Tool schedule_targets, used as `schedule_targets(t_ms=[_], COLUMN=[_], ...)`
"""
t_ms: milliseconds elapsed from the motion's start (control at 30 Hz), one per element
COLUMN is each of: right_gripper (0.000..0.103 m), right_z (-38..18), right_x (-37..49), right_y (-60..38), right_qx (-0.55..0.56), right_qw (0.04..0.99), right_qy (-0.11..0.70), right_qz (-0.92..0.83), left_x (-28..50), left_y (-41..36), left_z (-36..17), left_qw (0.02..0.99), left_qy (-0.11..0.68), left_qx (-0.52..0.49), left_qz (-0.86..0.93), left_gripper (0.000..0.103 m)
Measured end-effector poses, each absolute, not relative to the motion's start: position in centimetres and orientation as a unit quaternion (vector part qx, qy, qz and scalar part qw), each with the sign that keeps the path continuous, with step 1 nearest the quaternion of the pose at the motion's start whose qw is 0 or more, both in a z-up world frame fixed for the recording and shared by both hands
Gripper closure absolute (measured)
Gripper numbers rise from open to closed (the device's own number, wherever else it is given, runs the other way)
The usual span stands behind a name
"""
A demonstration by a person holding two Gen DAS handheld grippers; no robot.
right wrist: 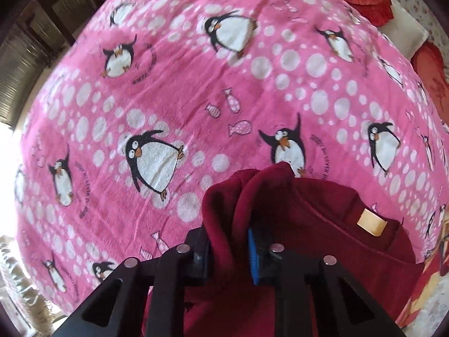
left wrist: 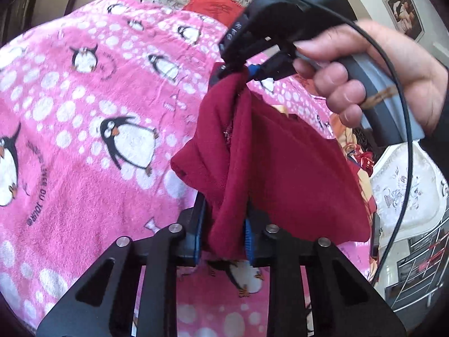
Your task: Fold small clothes
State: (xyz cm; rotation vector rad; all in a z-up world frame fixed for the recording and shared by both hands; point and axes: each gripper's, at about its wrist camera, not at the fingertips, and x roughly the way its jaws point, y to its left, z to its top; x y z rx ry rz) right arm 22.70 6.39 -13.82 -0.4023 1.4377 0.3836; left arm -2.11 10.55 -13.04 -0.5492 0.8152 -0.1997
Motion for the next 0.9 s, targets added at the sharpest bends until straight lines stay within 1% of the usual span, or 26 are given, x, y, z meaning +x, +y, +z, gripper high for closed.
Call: schedule_targets(t_ms=[200,367,633,667,900], right_gripper=[0.088,0.088,0.088,0.088,0.088], right_z=[-10.4,-8.1,-5.5,-6.3,-6.4], right_x=[23.1,23.8,22.9,22.6,22.8], right_y=[2.3,-2.5,-11.9,-11.3,-15.6], right_qx=[-0.154,-0.133,-0.1,-0.099,-0.081], right_qw=[0.737,0.749,0.762,0.763,0.772], right_qy=[0.63,0.621,0.611,0.611,0.604], right_qz=[0.189,0.191,0.189,0.186,0.18], left_x=[-1.9,-1.0,-0.6,-0.5,-0.4], left_y=[8.7,4.7,-1.3,-2.1,-5.1], left_z=[-9.3,-6.8,-6.6,-6.5,-6.4], left_qw=[0.891,0.9,0.902,0.901,0.9], left_qy=[0.368,0.36,0.37,0.372,0.375], left_qx=[-0.246,-0.21,-0.159,-0.152,-0.129], left_qz=[-0.104,-0.129,-0.158,-0.163,-0.179], left_gripper=[0.083,0.083,0.083,0.083,0.083])
